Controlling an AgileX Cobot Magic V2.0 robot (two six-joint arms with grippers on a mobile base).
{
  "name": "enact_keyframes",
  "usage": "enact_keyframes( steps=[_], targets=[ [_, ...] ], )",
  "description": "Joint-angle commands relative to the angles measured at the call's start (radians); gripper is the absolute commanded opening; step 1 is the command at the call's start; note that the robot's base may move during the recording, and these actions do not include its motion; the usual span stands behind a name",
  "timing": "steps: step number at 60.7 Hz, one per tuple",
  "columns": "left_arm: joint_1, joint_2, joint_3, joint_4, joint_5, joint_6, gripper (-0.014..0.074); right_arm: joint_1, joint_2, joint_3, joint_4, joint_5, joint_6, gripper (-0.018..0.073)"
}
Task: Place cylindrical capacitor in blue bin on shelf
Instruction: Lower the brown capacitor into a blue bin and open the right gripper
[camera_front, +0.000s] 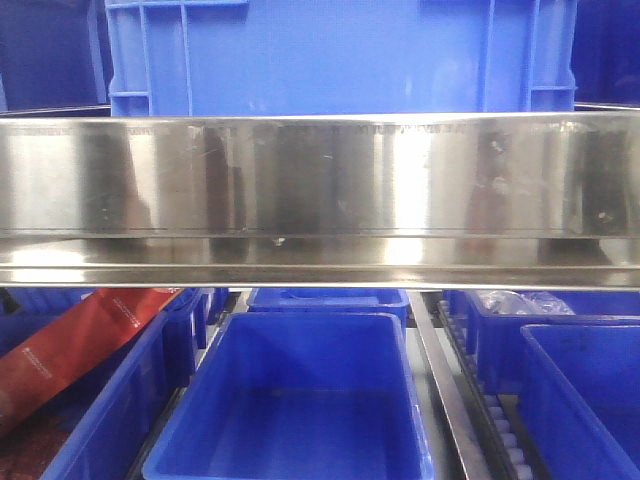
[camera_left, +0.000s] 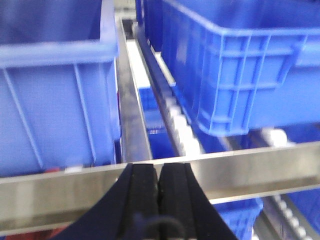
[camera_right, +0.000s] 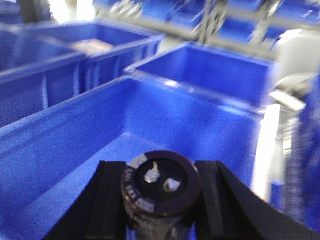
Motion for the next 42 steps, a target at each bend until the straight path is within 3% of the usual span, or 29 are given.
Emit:
enact_keyframes(
  steps=[1,15,19,32,36,42],
  targets=[
    [0.005,-0.005,0.001,-0.014,0.009,-0.009,-0.0111,0.008,0.113,-0.103,0.007,0.062,-0.008,-0.0100],
    [0.005,-0.005,0.001,-0.024,0.007,-0.009,-0.0111,0.008,0.350,-0.261,0.037,0.152,-0.008,-0.0069],
    [0.005,-0.005,0.001,-0.032,0.007,-0.009,-0.0111,0.008,0.388,-0.275,0.037,0.168,-0.008,0.0013],
    [0.005,-0.005,0.001,-0.061,0.007,-0.009,-0.0111,0.008,0.426,-0.284,0.037,0.199,-0.008,0.0479],
    [0.005,-0.005,0.001,-0.063,0.007,-0.009,-0.0111,0.008,0.424,-0.290,0.037,0.199,-0.008,0.0542],
    [0.005,-0.005,0.001,-0.063,0.007,-0.009,-0.0111,0.008,0.407,-0.289,0.037,0.193,-0.008,0.0559]
  ],
)
